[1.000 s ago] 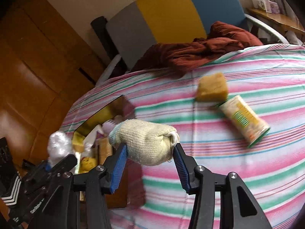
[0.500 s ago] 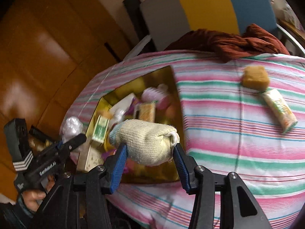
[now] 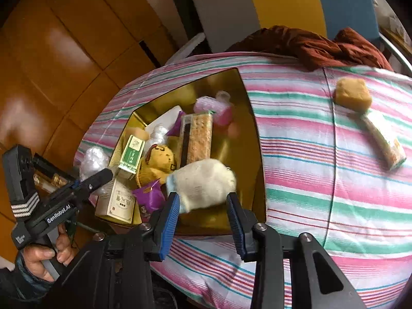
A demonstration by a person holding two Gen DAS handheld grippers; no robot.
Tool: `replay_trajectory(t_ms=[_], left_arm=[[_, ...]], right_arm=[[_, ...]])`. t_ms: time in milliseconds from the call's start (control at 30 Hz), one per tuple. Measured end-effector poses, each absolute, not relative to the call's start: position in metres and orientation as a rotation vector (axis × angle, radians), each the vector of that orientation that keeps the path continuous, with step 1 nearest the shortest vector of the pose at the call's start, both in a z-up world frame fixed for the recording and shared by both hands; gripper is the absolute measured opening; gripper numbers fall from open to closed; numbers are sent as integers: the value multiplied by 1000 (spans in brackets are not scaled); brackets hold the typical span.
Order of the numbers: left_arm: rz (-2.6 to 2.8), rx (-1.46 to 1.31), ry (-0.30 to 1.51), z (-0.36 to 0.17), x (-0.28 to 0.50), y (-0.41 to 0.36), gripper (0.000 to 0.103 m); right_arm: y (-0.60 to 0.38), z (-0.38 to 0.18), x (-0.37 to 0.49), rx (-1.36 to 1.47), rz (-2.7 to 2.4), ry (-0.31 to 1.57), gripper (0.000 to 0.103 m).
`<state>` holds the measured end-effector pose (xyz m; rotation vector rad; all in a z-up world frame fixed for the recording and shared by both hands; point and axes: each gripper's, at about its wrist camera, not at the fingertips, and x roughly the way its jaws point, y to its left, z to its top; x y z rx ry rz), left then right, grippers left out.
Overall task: Organize objects
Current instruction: 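Carry the plastic bundle over the tray with left gripper while right gripper carries the knit glove there, then open both grippers to drop the bundle and glove into the tray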
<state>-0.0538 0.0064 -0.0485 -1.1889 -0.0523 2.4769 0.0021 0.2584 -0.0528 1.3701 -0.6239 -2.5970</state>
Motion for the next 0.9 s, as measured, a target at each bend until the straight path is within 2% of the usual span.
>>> replay_trajectory(t_ms=[633, 767, 900], left_arm=[[2327, -1163, -65, -42, -58, 50, 35], [2296, -1172, -69, -46, -61, 60, 52], [2320, -1207, -61, -55, -62, 56, 53]], right_arm=[[256, -65, 8, 1400, -2591, -655, 38], [257, -64, 9, 1400, -2598, -654, 39], [258, -64, 10, 1397, -2599, -660, 40]])
